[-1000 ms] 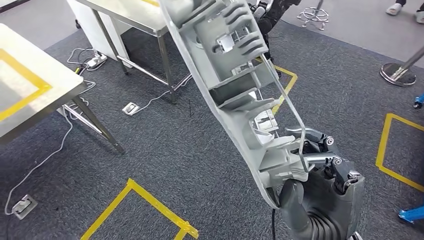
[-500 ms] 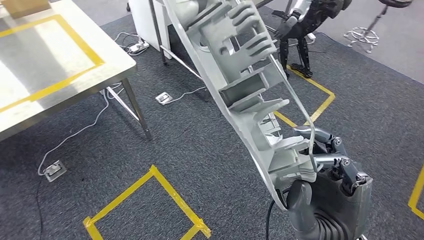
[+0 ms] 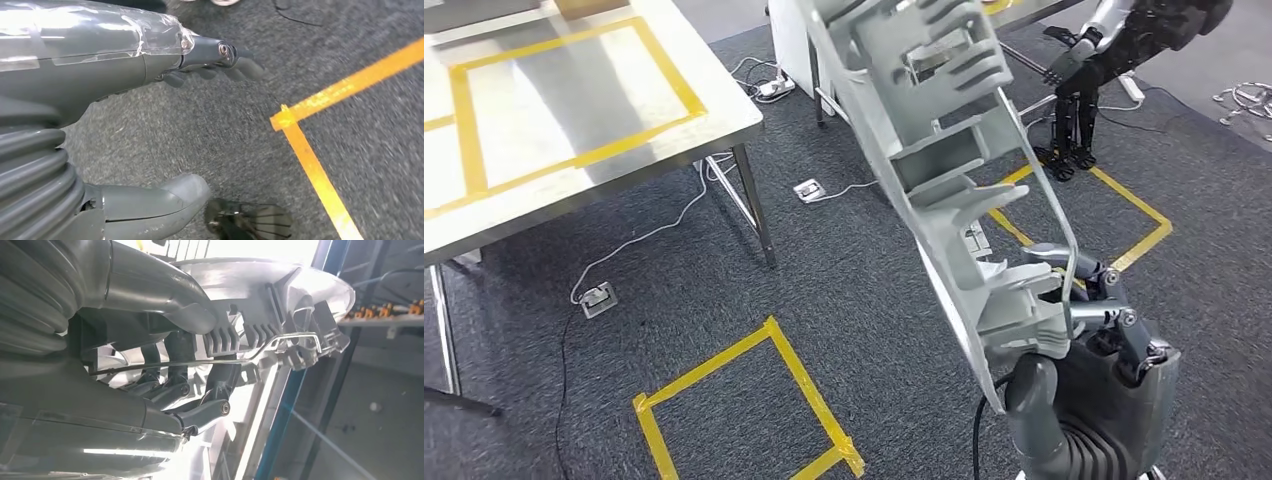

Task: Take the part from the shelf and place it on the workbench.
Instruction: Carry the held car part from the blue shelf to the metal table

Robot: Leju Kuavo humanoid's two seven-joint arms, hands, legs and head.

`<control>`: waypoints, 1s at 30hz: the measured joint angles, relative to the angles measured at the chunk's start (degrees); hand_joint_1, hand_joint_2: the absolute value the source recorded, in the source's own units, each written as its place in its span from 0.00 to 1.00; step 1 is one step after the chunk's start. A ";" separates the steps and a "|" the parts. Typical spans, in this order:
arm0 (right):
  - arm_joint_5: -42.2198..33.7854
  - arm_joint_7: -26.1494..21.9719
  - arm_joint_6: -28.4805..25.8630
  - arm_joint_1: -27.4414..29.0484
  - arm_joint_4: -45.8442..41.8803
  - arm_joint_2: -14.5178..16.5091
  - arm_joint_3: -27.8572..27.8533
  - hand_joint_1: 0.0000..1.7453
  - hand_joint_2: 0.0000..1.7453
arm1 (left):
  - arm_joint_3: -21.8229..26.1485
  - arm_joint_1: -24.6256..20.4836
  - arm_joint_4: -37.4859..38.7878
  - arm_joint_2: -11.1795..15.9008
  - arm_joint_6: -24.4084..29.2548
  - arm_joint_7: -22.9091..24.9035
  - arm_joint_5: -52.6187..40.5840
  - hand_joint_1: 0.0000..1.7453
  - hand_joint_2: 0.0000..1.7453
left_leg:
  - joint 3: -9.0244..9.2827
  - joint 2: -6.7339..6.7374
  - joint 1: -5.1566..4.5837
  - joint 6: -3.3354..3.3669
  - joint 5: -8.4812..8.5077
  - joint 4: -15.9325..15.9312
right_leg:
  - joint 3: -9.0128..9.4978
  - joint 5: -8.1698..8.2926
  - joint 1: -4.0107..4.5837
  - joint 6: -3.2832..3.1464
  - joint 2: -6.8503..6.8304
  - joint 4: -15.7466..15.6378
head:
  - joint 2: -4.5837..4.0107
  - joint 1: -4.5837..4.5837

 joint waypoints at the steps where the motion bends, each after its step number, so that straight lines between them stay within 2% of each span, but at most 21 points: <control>1: 0.01 -0.01 0.02 0.00 0.00 0.00 -0.01 1.00 1.00 | 0.01 0.04 0.00 0.04 0.00 -0.03 -0.01 0.00 1.00 | -0.41 -0.12 0.30 -0.32 -0.02 1.18 | 0.00 -0.08 -0.08 0.12 -0.79 0.06 | 0.00 -0.17; 2: 0.03 -0.02 0.05 0.00 -0.01 0.00 -0.01 1.00 1.00 | 0.01 0.10 -0.01 0.11 0.00 -0.05 -0.01 0.00 1.00 | 0.37 0.01 0.56 -0.65 1.04 0.05 | 0.02 -0.22 -0.21 0.33 -1.56 0.17 | 0.00 -0.33; 3: 0.08 -0.03 0.10 -0.01 -0.03 0.00 -0.01 1.00 1.00 | 0.02 0.13 -0.01 0.17 0.00 -0.04 -0.01 0.00 1.00 | 2.23 0.67 0.73 -0.95 2.81 -3.09 | 0.06 -0.42 -0.37 0.66 -2.25 0.39 | 0.00 -0.43; 4: 0.13 -0.04 0.15 -0.01 -0.06 0.00 0.00 1.00 1.00 | 0.02 0.12 -0.01 0.21 0.00 -0.04 -0.01 0.00 1.00 | 4.41 2.29 0.69 -1.21 4.24 -6.94 | 0.09 -0.70 -0.46 1.09 -2.87 0.69 | 0.00 -0.58; 6: 0.23 -0.08 0.22 -0.08 -0.14 0.00 0.01 1.00 1.00 | 0.02 0.04 0.00 0.17 0.00 -0.05 -0.01 0.00 1.00 | 7.38 4.72 0.42 -0.69 5.84 -12.42 | 0.12 -1.30 -0.35 2.01 -3.87 1.40 | 0.00 -0.87; 7: 0.26 -0.11 0.25 -0.11 -0.19 0.00 0.02 1.00 1.00 | 0.02 0.02 0.01 0.14 0.00 -0.02 -0.01 0.00 1.00 | 7.64 5.18 0.20 -0.13 5.73 -13.15 | 0.18 -1.44 -0.21 2.35 -4.28 1.54 | 0.00 -0.90; 9: 0.32 -0.15 0.26 -0.18 -0.28 0.00 0.03 1.00 1.00 | 0.02 0.03 0.01 0.17 0.01 0.14 -0.02 0.00 1.00 | 7.37 3.87 0.05 1.13 5.88 -13.16 | 0.37 -1.54 -0.24 2.77 -5.04 1.45 | 0.00 -0.72; 11: 0.36 -0.15 0.26 -0.22 -0.44 -0.01 0.02 1.00 1.00 | 0.03 -0.03 -0.01 0.24 0.02 0.25 -0.07 0.00 1.00 | 7.19 2.47 0.13 1.91 6.15 -13.27 | -0.07 -3.02 -0.54 3.25 -3.37 2.79 | 0.00 -0.36; 13: 0.36 -0.15 0.30 -0.17 -0.67 -0.01 0.01 1.00 1.00 | 0.04 -0.17 -0.02 0.28 0.04 0.15 -0.14 0.00 1.00 | 7.08 1.00 0.16 2.47 6.39 -13.34 | -2.35 -6.65 -0.66 3.47 -0.30 8.45 | 0.00 0.29; 15: 0.36 -0.15 0.37 -0.13 -0.75 -0.02 0.02 1.00 1.00 | 0.04 -0.21 -0.02 0.31 0.05 0.04 -0.22 0.00 1.00 | 6.99 -0.57 -0.13 2.84 6.52 -13.32 | -5.66 -9.76 -0.56 3.25 0.88 15.94 | 0.00 0.98; 16: 0.35 -0.15 0.39 -0.13 -0.75 -0.02 0.02 1.00 1.00 | 0.04 -0.17 -0.02 0.32 0.08 0.03 -0.25 0.00 1.00 | 6.98 -1.44 -0.34 2.97 6.58 -13.32 | -6.62 -9.88 -0.50 2.99 1.07 17.81 | 0.00 1.28; 17: 0.34 -0.15 0.40 -0.15 -0.74 -0.02 0.02 1.00 1.00 | 0.04 -0.13 -0.02 0.33 0.13 0.01 -0.27 0.00 1.00 | 7.01 -2.37 -0.54 3.06 6.64 -13.32 | -6.66 -8.78 -0.40 2.58 1.25 17.46 | 0.00 1.56; 18: 0.34 -0.15 0.41 -0.20 -0.75 -0.02 0.02 1.00 1.00 | 0.04 -0.11 -0.02 0.34 0.18 -0.04 -0.27 0.00 1.00 | 7.07 -3.28 -0.75 3.14 6.70 -13.32 | -5.71 -6.70 -0.24 2.02 1.65 14.89 | 0.00 1.79; 20: 0.34 -0.15 0.45 -0.34 -0.86 -0.04 0.02 1.00 1.00 | 0.04 -0.14 -0.01 0.27 0.25 -0.20 -0.27 0.00 1.00 | 7.08 -4.89 -0.95 3.19 6.86 -13.31 | -2.65 -2.60 0.10 0.61 3.97 7.33 | 0.00 1.93; 22: 0.35 -0.15 0.54 -0.50 -1.07 -0.06 0.01 1.00 1.00 | 0.05 -0.19 -0.01 0.21 0.32 -0.31 -0.28 0.00 1.00 | 6.73 -6.19 -0.76 2.80 7.17 -13.30 | -0.86 -1.22 0.39 -0.16 5.77 3.01 | 0.00 1.82; 23: 0.36 -0.15 0.57 -0.57 -1.15 -0.07 0.01 1.00 1.00 | 0.05 -0.17 -0.02 0.22 0.34 -0.34 -0.30 0.00 1.00 | 6.49 -6.77 -0.67 2.45 7.40 -13.32 | -0.66 -1.32 0.44 -0.23 5.72 2.55 | 0.00 1.81; 25: 0.34 -0.15 0.57 -0.78 -1.22 -0.09 0.01 1.00 1.00 | 0.06 -0.04 -0.02 0.27 0.35 -0.31 -0.40 0.00 1.00 | 6.25 -7.22 -0.53 2.70 7.35 -13.30 | -0.65 -1.42 0.48 1.26 5.09 1.76 | 0.00 1.96; 27: 0.14 -0.11 0.43 -0.99 -1.23 -0.10 -0.01 1.00 1.00 | 0.06 0.16 -0.01 0.27 0.34 0.14 -0.55 0.00 1.00 | 6.32 -6.95 -0.57 3.15 7.09 -13.31 | -0.61 -1.54 0.48 2.36 4.88 1.28 | -0.01 1.76; 28: -0.17 -0.08 0.28 -1.07 -1.24 -0.11 -0.04 1.00 1.00 | 0.07 0.27 -0.01 0.26 0.33 0.60 -0.61 0.00 1.00 | 6.41 -6.67 -0.52 3.14 7.18 -13.43 | -0.53 -1.47 0.53 2.35 4.92 1.32 | -0.01 1.61; 29: -0.73 -0.04 0.12 -1.11 -1.25 -0.11 -0.09 1.00 1.00 | 0.07 0.37 0.01 0.25 0.30 1.16 -0.65 0.00 1.00 | 6.52 -6.29 -0.48 2.92 7.16 -13.52 | -0.47 -1.41 0.61 1.83 5.08 1.33 | -0.01 1.51; 30: -1.55 0.00 -0.01 -1.10 -1.23 -0.11 -0.21 1.00 1.00 | 0.07 0.44 0.01 0.23 0.24 1.67 -0.66 0.00 1.00 | 6.64 -5.87 -0.47 2.84 7.19 -13.61 | -0.42 -1.32 0.63 1.70 5.34 1.36 | 0.00 1.39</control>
